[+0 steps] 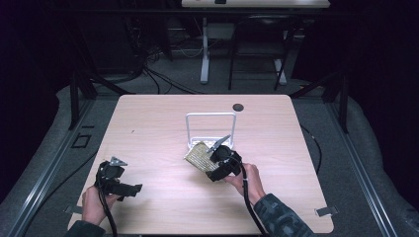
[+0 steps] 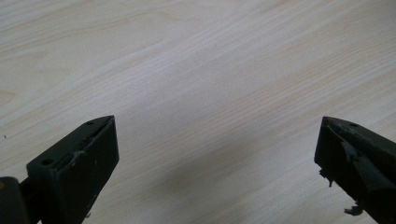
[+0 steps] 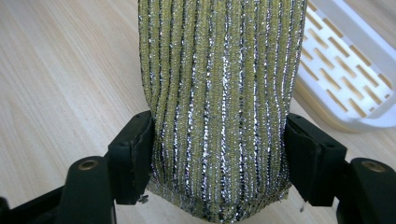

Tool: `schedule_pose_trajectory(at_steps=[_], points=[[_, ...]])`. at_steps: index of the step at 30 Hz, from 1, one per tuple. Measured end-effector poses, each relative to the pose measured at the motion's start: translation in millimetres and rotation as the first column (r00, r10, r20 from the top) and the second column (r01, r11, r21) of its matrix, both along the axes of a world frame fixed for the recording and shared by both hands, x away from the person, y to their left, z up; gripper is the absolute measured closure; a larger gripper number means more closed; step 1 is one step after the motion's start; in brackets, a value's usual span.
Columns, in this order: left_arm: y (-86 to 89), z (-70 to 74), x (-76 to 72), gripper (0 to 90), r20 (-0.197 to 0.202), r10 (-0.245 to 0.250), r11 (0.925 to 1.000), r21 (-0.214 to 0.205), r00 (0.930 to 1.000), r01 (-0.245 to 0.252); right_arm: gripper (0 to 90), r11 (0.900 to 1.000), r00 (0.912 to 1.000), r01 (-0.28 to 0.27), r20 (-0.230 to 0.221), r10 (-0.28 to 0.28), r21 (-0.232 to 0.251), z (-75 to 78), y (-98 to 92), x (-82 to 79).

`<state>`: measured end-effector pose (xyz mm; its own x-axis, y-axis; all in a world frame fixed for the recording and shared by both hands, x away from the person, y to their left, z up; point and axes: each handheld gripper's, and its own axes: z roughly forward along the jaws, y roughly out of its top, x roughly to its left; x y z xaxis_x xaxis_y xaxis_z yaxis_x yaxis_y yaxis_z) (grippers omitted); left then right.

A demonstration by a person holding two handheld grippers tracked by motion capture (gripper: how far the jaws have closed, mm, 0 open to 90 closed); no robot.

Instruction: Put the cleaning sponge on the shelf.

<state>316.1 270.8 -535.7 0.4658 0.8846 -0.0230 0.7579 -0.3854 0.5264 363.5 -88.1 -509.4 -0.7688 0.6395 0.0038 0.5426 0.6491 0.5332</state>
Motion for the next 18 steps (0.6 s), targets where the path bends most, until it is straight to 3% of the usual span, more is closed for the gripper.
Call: schedule_pose_trajectory(at_steps=[18], points=[[0.0, 0.4, 0.0, 0.0, 0.0, 0.0, 1.0, -0.002, 1.0, 0.0, 32.2, 0.9994, 0.9993, 0.036, 0.014, -0.036, 0.0, 5.1, -11.2, 5.8]])
